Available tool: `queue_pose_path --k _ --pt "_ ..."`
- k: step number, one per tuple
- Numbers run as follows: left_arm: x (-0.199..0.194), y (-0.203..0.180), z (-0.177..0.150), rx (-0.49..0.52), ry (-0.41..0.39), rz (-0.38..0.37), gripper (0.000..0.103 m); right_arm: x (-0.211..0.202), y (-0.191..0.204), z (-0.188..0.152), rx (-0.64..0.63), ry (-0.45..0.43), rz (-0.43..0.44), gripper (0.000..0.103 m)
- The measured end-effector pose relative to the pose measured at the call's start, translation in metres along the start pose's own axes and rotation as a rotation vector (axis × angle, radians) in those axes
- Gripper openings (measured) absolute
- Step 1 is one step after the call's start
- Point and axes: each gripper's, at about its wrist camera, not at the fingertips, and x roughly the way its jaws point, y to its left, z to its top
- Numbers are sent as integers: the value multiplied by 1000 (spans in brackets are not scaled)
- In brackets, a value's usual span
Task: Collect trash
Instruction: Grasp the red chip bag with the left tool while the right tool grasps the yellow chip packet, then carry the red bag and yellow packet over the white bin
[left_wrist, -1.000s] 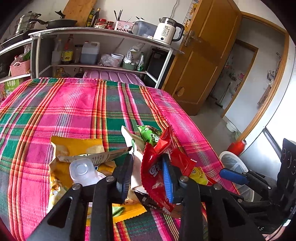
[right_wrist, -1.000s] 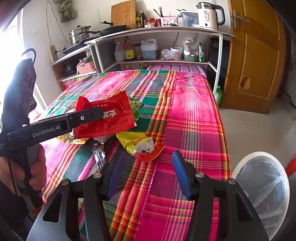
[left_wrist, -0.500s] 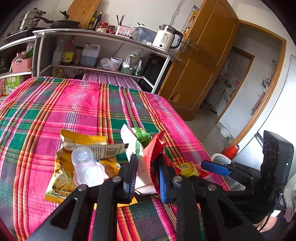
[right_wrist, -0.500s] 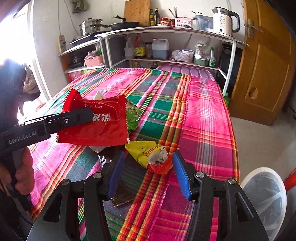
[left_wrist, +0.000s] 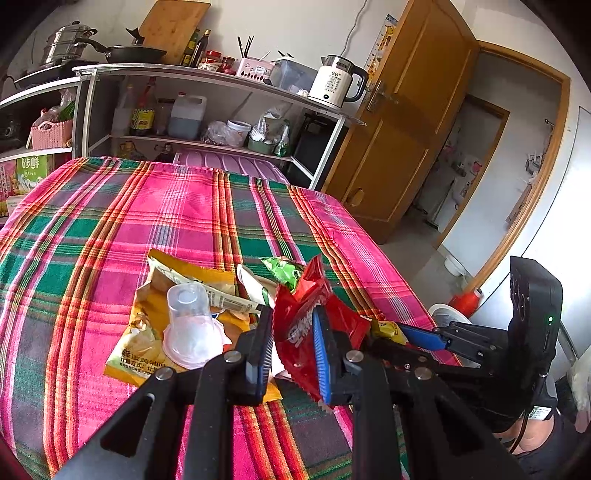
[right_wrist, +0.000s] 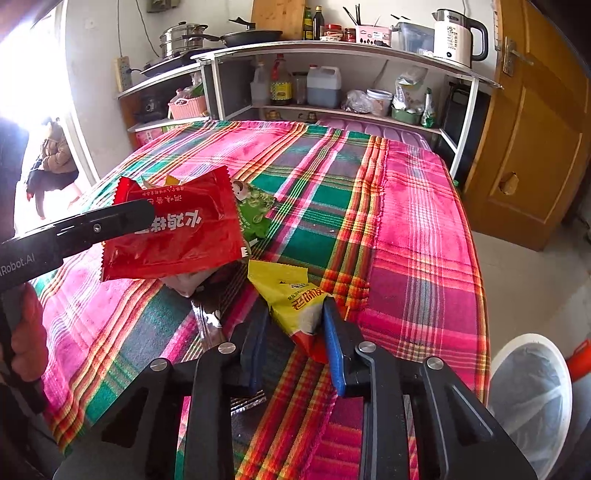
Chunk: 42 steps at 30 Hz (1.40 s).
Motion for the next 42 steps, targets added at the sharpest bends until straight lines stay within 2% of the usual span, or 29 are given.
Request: queue_pose_path --k 5,8,14,29,42 --pt "-7 -5 -3 26 -12 1 21 -7 1 -4 6 -7 1 28" --pt "-10 -9 -4 31 -12 -2 13 -10 0 -6 15 -12 -1 28" --pt "-20 -18 -5 44 -24 -12 10 -25 -3 -10 34 -35 -4 27" --pt "-38 -50 -8 71 -31 -39 8 -70 -18 -33 88 -85 -34 27" --pt "-33 -95 -6 126 -16 -104 8 -107 -42 -54 152 -124 -83 27"
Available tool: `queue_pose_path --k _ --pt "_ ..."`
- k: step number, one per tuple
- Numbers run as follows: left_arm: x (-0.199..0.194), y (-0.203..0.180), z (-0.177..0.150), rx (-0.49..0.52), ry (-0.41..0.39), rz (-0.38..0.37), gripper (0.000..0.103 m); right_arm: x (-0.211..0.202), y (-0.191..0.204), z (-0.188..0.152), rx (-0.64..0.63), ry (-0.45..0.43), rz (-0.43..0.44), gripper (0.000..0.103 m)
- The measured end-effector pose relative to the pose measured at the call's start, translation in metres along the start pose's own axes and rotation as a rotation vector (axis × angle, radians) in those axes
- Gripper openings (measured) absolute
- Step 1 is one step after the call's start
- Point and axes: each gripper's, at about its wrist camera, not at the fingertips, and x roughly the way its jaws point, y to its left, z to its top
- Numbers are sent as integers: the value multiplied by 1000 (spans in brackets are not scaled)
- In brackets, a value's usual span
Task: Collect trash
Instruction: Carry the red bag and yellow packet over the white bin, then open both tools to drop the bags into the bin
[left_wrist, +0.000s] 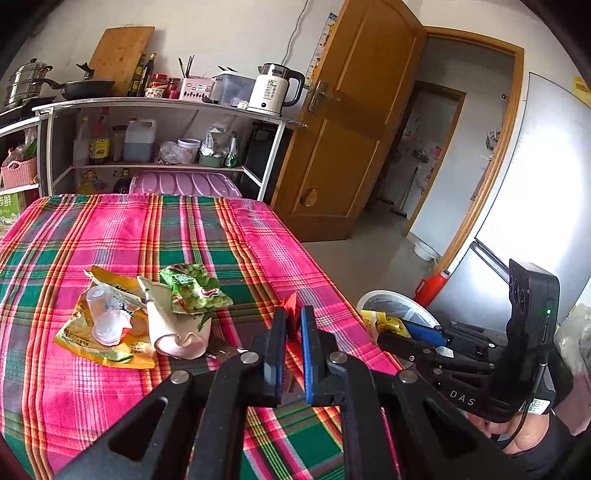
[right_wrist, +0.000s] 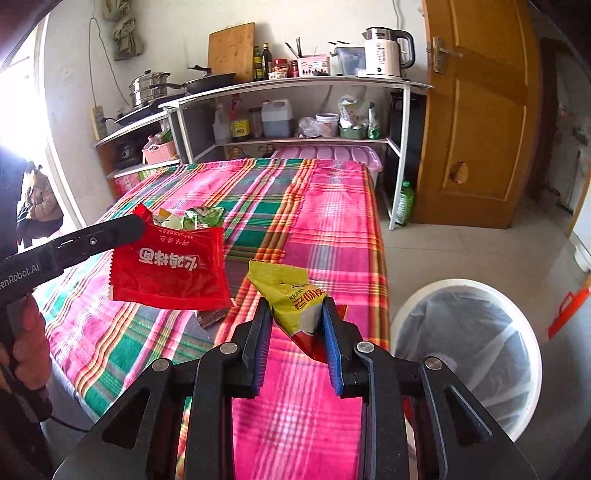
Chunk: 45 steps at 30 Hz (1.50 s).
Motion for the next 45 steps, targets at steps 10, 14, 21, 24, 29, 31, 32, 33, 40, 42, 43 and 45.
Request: queue_pose_path --k 10,14,21,24,29,31,32,33,40,42,43,45 --pt "26 -48 6 59 32 -86 8 -23 -43 -16 78 -15 -65 27" --pt "40 -68 8 81 51 -118 8 -32 -64 -26 115 -15 -97 28" --pt "67 -103 6 116 90 -169 8 -42 -102 -44 191 -6 -146 28" --pt "78 -115 3 128 109 -187 8 -44 -115 -51 218 -2 -161 28" --pt "95 -134 -2 150 135 -208 8 -45 -133 -60 249 4 -178 28" --pt "101 -140 -6 159 147 -215 8 -44 -141 -63 264 8 -185 28" --pt "105 -143 -8 163 153 -219 8 -44 -143 -65 270 10 -187 28" --pt "109 -146 -9 166 160 -222 8 -42 -147 -66 279 14 -190 28" --pt "137 -159 -20 175 218 -235 8 -31 -166 -76 323 46 -204 29" --pt "144 -161 -24 175 234 -235 8 -27 -170 -78 330 59 -212 29" --pt "147 -163 -26 176 242 -235 8 -26 -172 -80 334 66 -213 29" --pt "152 -164 -29 179 257 -234 8 -21 -174 -83 340 80 -216 29"
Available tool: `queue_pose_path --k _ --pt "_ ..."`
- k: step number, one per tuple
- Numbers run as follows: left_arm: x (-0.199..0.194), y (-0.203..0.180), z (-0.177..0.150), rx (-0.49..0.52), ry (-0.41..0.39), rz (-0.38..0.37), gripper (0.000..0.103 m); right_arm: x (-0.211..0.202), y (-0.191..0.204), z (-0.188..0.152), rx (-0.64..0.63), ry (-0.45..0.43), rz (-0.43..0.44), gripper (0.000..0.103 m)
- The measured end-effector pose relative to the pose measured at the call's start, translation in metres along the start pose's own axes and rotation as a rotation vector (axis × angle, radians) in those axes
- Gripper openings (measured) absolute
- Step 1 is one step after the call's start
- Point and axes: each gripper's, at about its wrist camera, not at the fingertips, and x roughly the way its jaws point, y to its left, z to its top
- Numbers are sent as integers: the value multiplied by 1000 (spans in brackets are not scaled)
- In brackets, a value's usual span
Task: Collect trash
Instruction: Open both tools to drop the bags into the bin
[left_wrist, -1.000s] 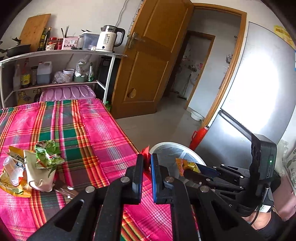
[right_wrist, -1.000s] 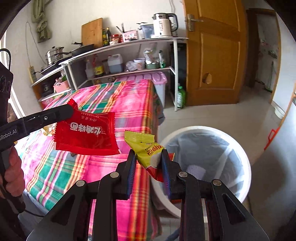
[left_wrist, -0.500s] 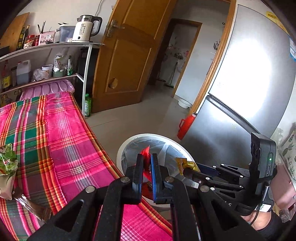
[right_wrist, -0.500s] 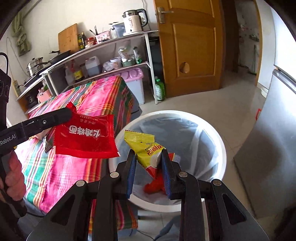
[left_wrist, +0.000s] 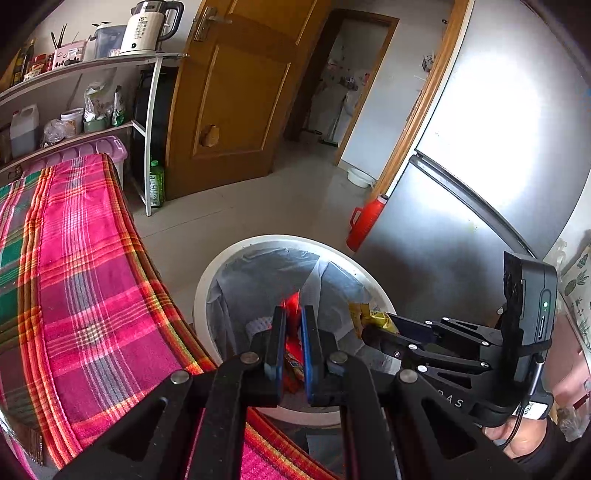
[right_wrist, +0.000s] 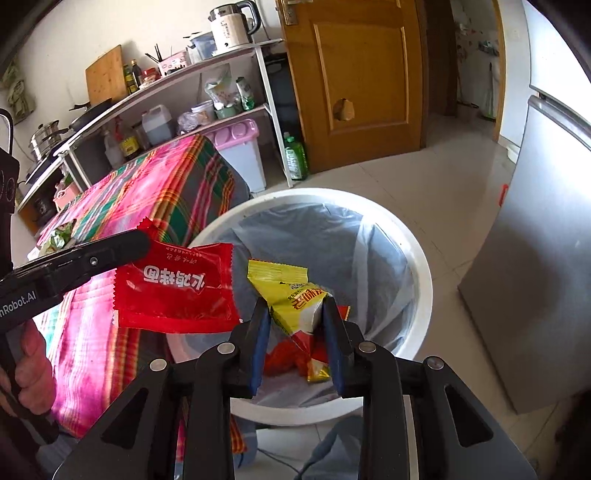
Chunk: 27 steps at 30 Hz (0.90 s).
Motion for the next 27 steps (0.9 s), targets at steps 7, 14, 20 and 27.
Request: queue_pose_path --k 7,14,20,27 --pt "7 0 -4 -2 19 -14 9 6 -2 -3 3 15 -14 34" --pt "0 3 -2 -5 7 -8 9 -2 3 -1 -6 -2 -21 35" --pt "-21 5 -2 -9 -31 0 14 -19 13 2 -18 -35 -13 35" --pt "-53 12 -4 -15 -86 28 20 -42 26 3 -27 -82 11 35"
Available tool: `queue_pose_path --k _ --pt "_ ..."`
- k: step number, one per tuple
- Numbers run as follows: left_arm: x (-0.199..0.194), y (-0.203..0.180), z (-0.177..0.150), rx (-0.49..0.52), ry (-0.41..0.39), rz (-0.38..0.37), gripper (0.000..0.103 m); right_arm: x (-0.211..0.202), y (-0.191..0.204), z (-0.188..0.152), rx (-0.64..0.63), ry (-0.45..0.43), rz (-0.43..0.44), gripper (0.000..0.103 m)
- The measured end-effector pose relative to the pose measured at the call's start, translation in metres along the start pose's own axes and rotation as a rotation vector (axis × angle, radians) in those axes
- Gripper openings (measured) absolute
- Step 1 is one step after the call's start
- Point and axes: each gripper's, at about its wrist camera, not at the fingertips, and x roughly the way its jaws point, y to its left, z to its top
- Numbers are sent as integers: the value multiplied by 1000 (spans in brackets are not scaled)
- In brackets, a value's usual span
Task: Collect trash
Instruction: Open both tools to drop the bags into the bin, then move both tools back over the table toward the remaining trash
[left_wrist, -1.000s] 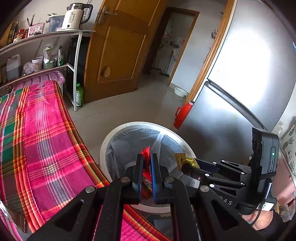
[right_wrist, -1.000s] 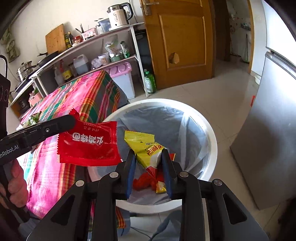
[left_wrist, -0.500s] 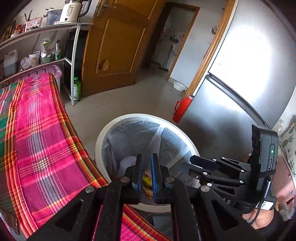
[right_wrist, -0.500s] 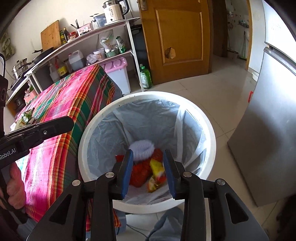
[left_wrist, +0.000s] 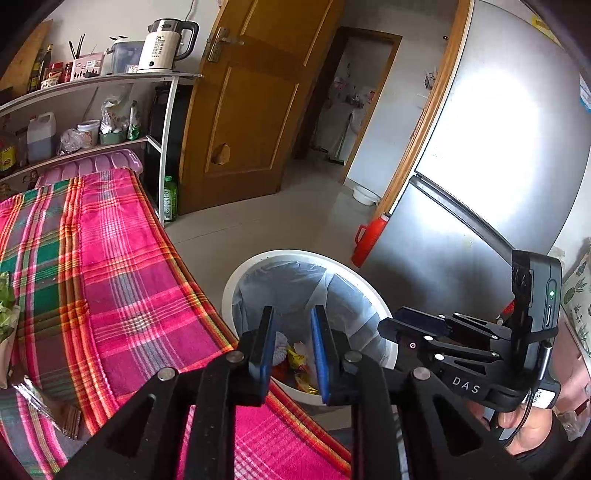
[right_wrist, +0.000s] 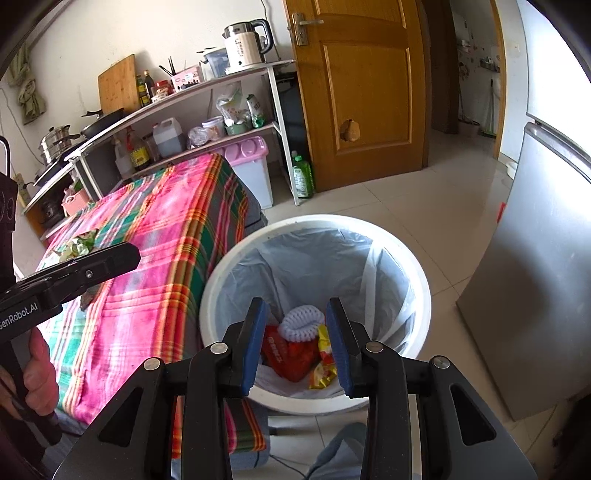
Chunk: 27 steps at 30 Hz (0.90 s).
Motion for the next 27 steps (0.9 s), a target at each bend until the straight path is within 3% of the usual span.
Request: queue_pose_path --k 11,27 --pt "-45 15 -15 -2 -57 75 25 -19 30 1 -50 -44 78 35" --pt "-90 50 -42 -64 -104 161 27 -19 79 -2 -150 -35 166 35"
